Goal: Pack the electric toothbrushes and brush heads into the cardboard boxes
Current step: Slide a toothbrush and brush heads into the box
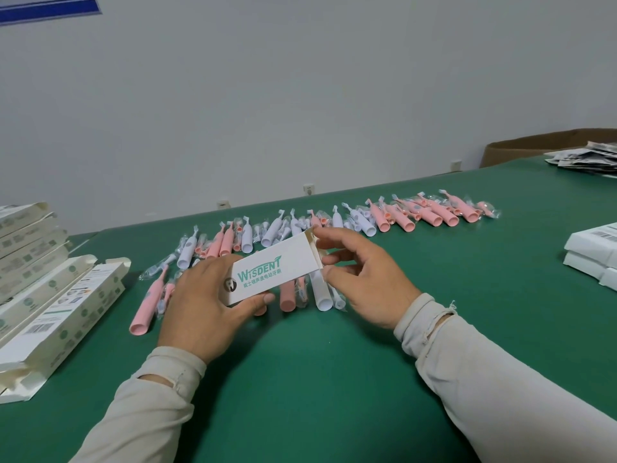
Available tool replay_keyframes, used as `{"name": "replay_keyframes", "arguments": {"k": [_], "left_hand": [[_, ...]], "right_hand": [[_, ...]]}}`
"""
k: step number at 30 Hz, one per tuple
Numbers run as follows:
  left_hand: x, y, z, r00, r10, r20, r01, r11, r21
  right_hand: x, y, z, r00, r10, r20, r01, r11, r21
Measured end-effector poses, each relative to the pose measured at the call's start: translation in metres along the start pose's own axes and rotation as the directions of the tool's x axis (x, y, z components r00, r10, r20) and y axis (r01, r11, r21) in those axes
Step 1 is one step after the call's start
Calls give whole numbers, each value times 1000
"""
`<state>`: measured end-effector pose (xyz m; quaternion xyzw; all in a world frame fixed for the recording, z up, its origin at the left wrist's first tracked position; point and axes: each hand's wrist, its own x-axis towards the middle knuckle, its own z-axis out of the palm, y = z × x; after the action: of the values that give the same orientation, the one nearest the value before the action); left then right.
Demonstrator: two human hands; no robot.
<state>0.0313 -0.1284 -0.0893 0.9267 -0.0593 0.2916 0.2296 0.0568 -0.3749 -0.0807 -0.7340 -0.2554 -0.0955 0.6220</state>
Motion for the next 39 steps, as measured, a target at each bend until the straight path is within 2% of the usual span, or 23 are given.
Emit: {"name": "replay_keyframes", "arguments": {"k": [7, 11, 13, 15, 17, 18, 20, 23, 25, 27, 31, 39], "left_hand": [[-1, -4, -3, 999, 49, 20, -49, 999, -5], [0, -5, -2, 999, 42, 19, -42, 999, 0], [2, -5, -3, 1000, -3, -16, 3, 1000, 19], [4, -10, -6, 993, -83, -85, 89, 994, 66], [6, -15, -9, 978, -163, -132, 179, 977, 119], [6, -17, -10, 970, -192, -146, 211, 968, 132], [6, -16, -10, 962, -215, -166, 240, 960, 146], [5, -11, -7, 962, -217, -163, 244, 955, 168], [4, -9, -7, 964, -213, -157, 238, 957, 164], [4, -9, -7, 964, -212, -159, 236, 960, 152], [4, -8, -7, 967, -204, -150, 225, 964, 139], [3, -5, -4, 975, -195, -102, 209, 966, 151]], "right_hand": [[1, -1, -4, 995, -11, 103, 14, 1000, -25], [4, 2, -9, 993, -50, 105, 51, 999, -3], [8, 8, -13, 999, -26, -21, 27, 998, 58], [14, 17, -17, 970, 67, -233, -47, 995, 89], [16, 29, -21, 915, 114, -386, -144, 988, -49], [16, 35, -22, 908, 110, -405, -182, 972, -146], [14, 44, -18, 941, 78, -328, -191, 925, -328], [15, 44, 1, 999, -1, -48, -30, 777, -629], [19, 38, 15, 996, 9, 84, 54, 692, -720], [21, 36, 23, 987, 84, 140, 56, 633, -772], [20, 35, 20, 968, 228, 107, -53, 602, -797], [19, 29, 19, 956, 291, -17, -158, 469, -869]]}}
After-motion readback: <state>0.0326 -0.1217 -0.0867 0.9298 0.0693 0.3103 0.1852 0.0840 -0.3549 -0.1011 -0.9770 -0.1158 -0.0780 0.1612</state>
